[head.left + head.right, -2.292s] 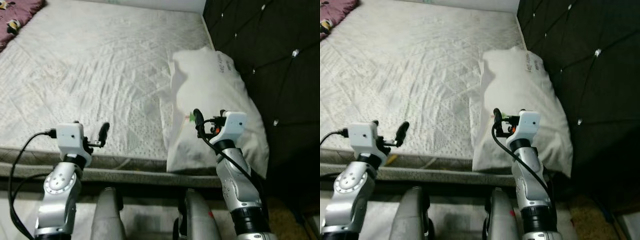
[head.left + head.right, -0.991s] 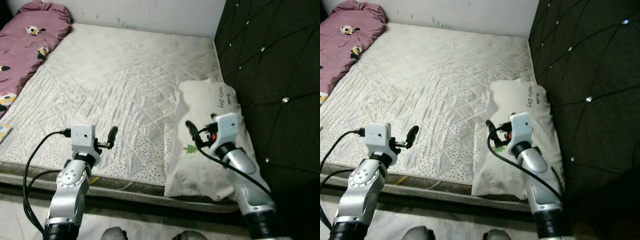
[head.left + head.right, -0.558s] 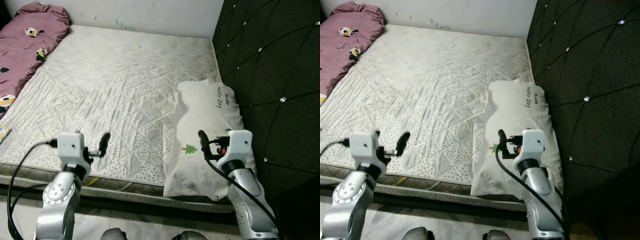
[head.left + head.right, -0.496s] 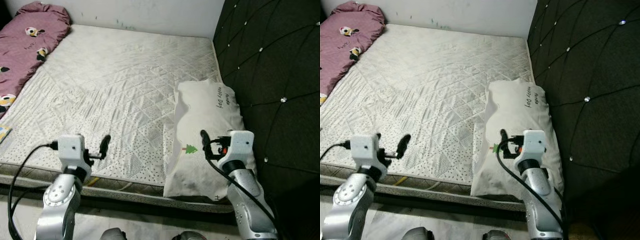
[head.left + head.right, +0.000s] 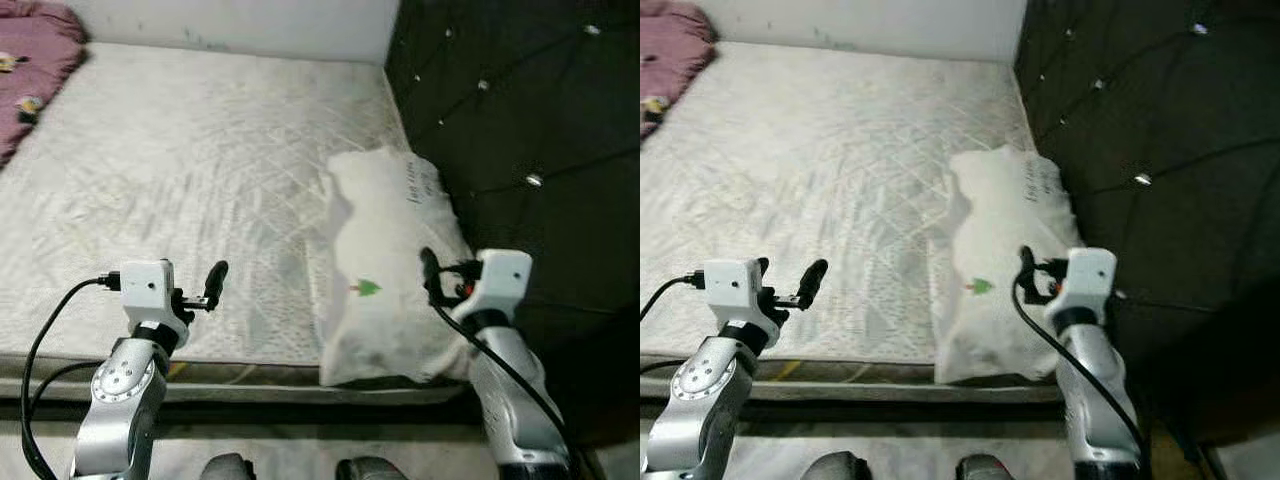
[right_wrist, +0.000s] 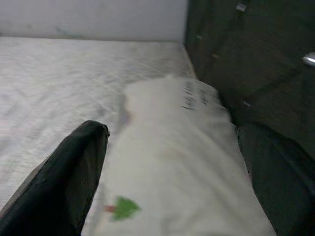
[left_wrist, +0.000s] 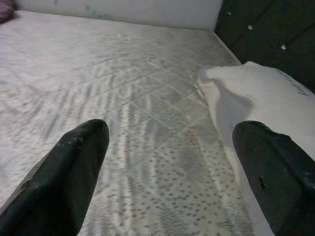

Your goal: Clean up the room

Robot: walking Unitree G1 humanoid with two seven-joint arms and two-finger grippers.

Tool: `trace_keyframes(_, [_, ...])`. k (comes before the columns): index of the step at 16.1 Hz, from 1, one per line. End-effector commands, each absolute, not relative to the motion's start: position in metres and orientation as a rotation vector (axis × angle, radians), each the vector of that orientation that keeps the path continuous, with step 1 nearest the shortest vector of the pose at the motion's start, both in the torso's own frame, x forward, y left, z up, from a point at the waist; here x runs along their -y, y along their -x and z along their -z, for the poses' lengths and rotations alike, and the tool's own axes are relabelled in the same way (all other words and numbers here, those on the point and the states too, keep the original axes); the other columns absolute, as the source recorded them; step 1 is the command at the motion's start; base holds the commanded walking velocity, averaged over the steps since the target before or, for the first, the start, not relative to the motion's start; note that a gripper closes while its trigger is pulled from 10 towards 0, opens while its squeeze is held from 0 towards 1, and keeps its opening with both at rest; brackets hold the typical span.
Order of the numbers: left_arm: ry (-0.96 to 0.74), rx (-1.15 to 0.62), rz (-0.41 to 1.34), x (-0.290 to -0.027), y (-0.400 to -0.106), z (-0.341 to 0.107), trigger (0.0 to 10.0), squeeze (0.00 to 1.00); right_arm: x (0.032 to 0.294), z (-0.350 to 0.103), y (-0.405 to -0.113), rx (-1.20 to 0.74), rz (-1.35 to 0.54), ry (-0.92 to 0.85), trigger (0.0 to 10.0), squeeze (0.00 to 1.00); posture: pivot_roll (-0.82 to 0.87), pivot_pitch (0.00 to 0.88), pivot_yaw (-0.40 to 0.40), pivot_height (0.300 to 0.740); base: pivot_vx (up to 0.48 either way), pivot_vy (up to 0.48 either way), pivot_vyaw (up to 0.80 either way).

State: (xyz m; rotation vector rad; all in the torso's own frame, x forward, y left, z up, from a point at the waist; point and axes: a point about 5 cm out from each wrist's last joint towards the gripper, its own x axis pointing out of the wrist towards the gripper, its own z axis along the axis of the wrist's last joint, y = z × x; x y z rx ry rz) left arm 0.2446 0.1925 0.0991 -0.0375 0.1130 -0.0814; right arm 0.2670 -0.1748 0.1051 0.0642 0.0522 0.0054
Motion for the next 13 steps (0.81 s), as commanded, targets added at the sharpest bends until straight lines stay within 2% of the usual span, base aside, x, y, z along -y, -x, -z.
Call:
trace_keyframes(1, [0.038, -0.107, 0.076, -0.1927, -0.2461, -0.1020, 10.0, 0.00, 0.1753, -0.1012, -0.2674, -0.074, -0.003, -0.067, 10.0, 0.00, 0.00, 0.096, -0.058, 0.740, 0.000, 0.428, 0.00])
trace_keyframes(11, [0.043, -0.106, 0.067, -0.1898, -0.2517, -0.1033, 10.0, 0.00, 0.1765, -0.0967, -0.2736, -0.089, 0.035, -0.065, 10.0, 0.00, 0.00, 0.096, -0.060, 0.740, 0.000, 0.477, 0.00])
trace_keyframes(13, [0.041, -0.105, 0.065, -0.1904, -0.2522, -0.1035, 10.0, 0.00, 0.1701, -0.0957, -0.2745, -0.099, -0.004, -0.065, 10.0, 0.00, 0.00, 0.097, -0.059, 0.740, 0.000, 0.480, 0.00])
